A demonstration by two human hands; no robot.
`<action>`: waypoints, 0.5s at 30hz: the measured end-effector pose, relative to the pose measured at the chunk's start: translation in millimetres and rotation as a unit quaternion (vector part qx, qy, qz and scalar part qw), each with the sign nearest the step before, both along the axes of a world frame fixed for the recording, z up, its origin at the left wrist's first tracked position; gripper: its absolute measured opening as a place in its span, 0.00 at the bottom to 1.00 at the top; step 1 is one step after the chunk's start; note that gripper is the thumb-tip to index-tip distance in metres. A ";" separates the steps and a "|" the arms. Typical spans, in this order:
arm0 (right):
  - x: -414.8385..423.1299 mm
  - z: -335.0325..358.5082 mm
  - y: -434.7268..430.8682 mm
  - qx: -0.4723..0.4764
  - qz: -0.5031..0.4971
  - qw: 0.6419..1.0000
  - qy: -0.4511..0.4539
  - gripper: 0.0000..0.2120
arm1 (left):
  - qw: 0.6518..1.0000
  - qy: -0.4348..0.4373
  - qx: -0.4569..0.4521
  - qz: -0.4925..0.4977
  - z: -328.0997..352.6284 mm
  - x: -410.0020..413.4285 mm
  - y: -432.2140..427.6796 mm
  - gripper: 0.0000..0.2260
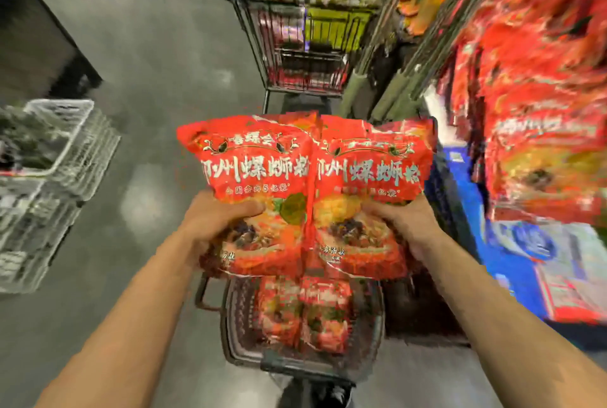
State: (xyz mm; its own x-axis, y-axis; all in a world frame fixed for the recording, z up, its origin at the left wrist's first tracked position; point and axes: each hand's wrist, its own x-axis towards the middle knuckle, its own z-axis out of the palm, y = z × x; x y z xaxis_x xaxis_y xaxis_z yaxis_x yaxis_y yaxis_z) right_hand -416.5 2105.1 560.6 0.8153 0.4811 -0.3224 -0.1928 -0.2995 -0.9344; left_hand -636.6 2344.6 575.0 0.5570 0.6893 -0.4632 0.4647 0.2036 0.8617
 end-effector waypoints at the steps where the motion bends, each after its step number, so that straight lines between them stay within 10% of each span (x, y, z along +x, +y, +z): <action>1: -0.1 32.5 -3.9 0.009 0.003 1.000 -0.011 0.32 | 1.000 -0.021 0.006 -0.003 31.7 0.3 -1.5 0.26; 4: -5.0 118.4 -29.8 0.027 -0.021 0.998 -0.052 0.22 | 0.997 -0.067 0.042 -0.017 120.2 0.6 -15.8 0.12; 15: -48.3 272.9 -168.1 0.083 -0.132 0.978 -0.137 0.26 | 0.978 -0.172 0.061 -0.097 258.6 -0.3 -112.5 0.16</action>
State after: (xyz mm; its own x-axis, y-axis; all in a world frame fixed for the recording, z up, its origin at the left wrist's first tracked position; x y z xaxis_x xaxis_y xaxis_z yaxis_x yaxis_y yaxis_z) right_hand -464.8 1937.0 833.5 0.9629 0.2698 -0.0088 0.0224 -0.1123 -0.9934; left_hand -636.9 2232.1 833.6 0.7910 0.5941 -0.1464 0.1629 0.0262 0.9863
